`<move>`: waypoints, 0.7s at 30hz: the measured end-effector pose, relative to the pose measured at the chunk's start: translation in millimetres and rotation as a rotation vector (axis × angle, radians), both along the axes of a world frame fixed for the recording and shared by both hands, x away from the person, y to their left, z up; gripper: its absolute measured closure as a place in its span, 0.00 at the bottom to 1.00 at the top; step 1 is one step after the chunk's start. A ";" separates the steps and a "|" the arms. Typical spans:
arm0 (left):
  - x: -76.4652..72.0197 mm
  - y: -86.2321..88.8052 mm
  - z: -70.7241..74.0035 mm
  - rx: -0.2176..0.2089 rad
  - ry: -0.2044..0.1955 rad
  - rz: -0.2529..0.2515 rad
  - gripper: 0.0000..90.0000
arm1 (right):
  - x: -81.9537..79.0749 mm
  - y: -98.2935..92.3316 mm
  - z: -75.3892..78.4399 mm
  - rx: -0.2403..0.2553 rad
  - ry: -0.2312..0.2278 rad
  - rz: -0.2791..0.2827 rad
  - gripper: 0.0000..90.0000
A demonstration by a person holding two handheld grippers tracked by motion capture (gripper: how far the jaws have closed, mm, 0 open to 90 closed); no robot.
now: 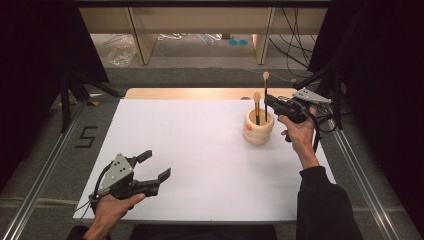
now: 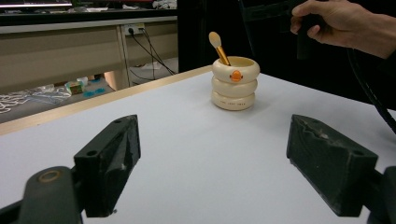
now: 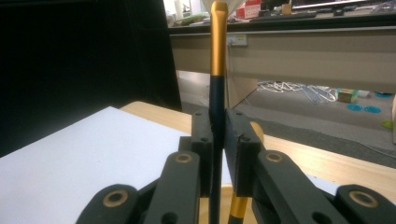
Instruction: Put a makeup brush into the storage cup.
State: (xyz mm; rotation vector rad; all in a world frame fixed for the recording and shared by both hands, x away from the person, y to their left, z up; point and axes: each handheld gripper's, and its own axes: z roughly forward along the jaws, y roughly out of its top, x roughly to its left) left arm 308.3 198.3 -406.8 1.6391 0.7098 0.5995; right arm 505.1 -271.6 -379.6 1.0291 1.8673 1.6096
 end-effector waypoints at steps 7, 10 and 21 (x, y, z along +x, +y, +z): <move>-0.4 -0.1 -0.1 -0.004 0.003 0.002 0.19 | 7.7 2.9 -5.3 -0.001 -0.008 -0.028 0.93; 0.1 0.7 0.3 0.006 -0.006 -0.001 0.19 | 10.2 3.1 -8.0 -0.002 -0.002 -0.040 0.93; -0.1 0.8 0.3 0.011 -0.007 -0.003 0.19 | 15.6 1.7 -17.9 0.003 0.016 -0.056 0.93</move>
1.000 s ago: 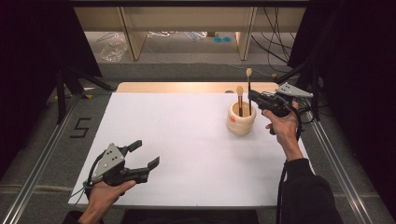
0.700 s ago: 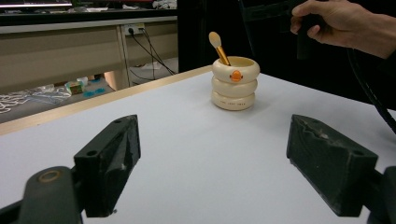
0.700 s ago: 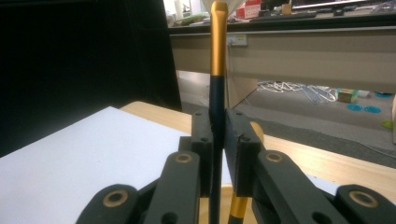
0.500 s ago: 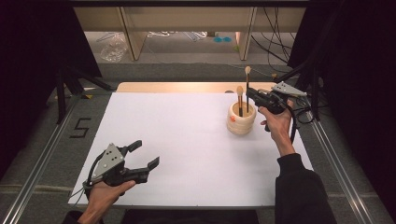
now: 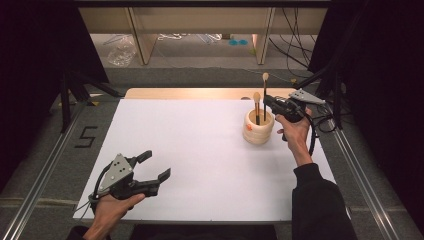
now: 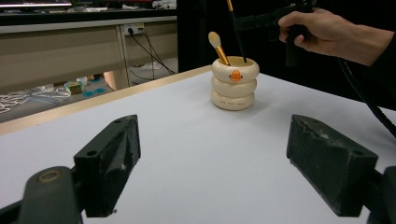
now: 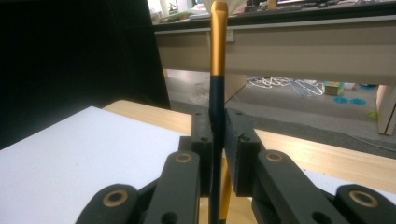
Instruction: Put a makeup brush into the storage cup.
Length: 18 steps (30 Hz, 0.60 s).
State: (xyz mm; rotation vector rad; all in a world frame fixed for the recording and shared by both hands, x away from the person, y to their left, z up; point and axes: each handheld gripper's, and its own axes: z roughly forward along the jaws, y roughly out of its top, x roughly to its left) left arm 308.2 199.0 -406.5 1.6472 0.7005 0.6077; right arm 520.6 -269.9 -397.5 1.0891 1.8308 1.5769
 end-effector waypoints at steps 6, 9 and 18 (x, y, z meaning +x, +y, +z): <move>-1.0 -0.6 -0.1 -0.008 0.008 0.001 0.19 | 2.0 -0.2 -7.8 0.002 0.016 -0.002 0.93; -0.7 -1.0 -0.4 -0.017 0.007 0.000 0.19 | 2.8 0.1 -11.3 -0.002 0.030 -0.007 0.93; -0.7 -0.1 0.3 0.001 0.001 -0.002 0.19 | 3.8 -1.0 -17.6 -0.004 0.048 -0.006 0.93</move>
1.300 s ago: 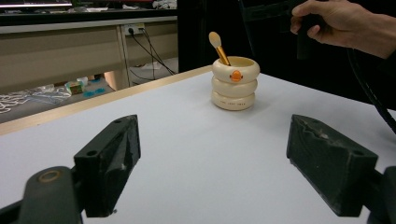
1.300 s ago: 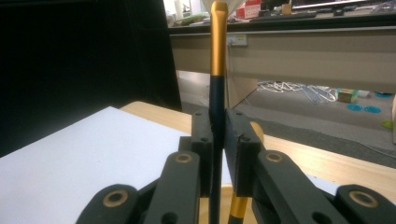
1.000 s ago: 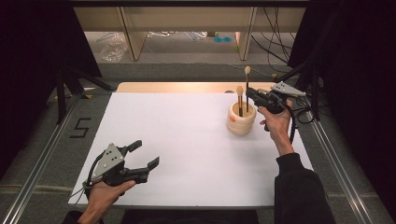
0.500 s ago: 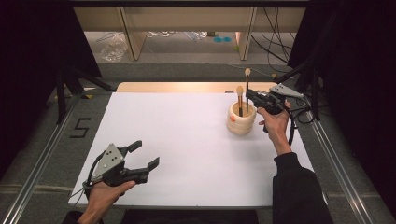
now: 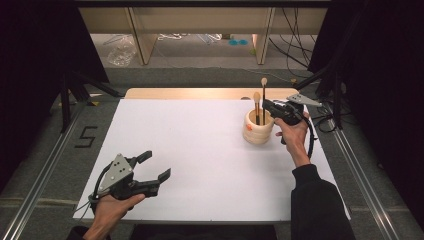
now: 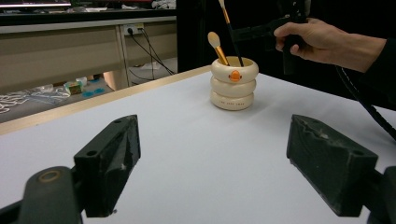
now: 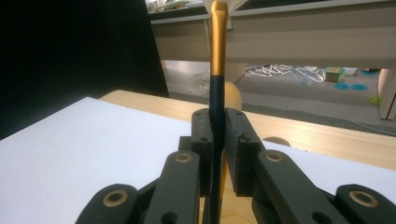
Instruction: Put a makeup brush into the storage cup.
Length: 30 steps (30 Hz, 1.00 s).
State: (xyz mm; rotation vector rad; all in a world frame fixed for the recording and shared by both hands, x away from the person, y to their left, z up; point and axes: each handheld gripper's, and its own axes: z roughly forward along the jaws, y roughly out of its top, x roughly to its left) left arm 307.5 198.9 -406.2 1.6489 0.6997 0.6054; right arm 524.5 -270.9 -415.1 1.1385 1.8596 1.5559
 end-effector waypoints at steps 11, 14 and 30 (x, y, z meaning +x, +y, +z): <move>-0.5 -0.3 0.0 -0.006 0.003 0.000 0.19 | 0.5 1.6 -5.2 -0.019 0.015 0.002 0.93; -0.5 -0.3 0.1 -0.006 0.002 0.000 0.19 | 0.6 1.7 -6.8 -0.027 0.020 0.003 0.93; -0.7 -0.1 0.2 -0.008 0.002 0.002 0.19 | 0.0 0.9 -11.5 -0.047 0.041 0.014 0.92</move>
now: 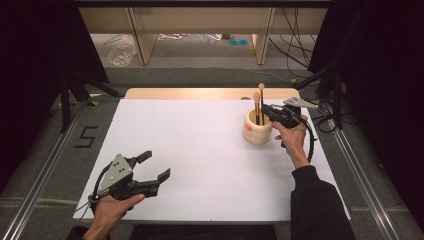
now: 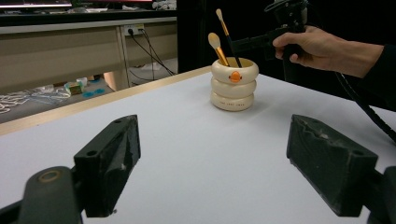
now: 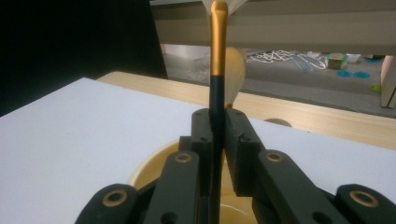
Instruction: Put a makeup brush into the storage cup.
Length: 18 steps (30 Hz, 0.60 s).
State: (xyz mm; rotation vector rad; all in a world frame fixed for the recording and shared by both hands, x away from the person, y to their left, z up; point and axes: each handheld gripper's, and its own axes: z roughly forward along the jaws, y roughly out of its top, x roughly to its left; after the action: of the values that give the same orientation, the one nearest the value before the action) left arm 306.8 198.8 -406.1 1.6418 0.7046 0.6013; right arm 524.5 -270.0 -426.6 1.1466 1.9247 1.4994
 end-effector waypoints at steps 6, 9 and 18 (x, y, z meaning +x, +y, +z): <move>-0.2 0.1 0.0 -0.001 0.000 0.001 0.19 | -1.0 -0.7 1.8 0.004 0.018 -0.024 0.80; -0.5 -0.1 -0.2 -0.009 0.007 0.005 0.19 | -4.0 -2.9 6.7 0.008 0.028 -0.044 0.71; 0.1 0.2 -0.2 -0.011 0.007 0.007 0.19 | -16.1 -9.1 21.0 0.004 0.012 -0.072 0.45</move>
State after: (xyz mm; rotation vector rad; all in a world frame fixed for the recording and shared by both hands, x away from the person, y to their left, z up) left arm 306.9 199.0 -406.3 1.6327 0.7181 0.5963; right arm 508.5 -279.0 -405.6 1.2156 1.8686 1.4623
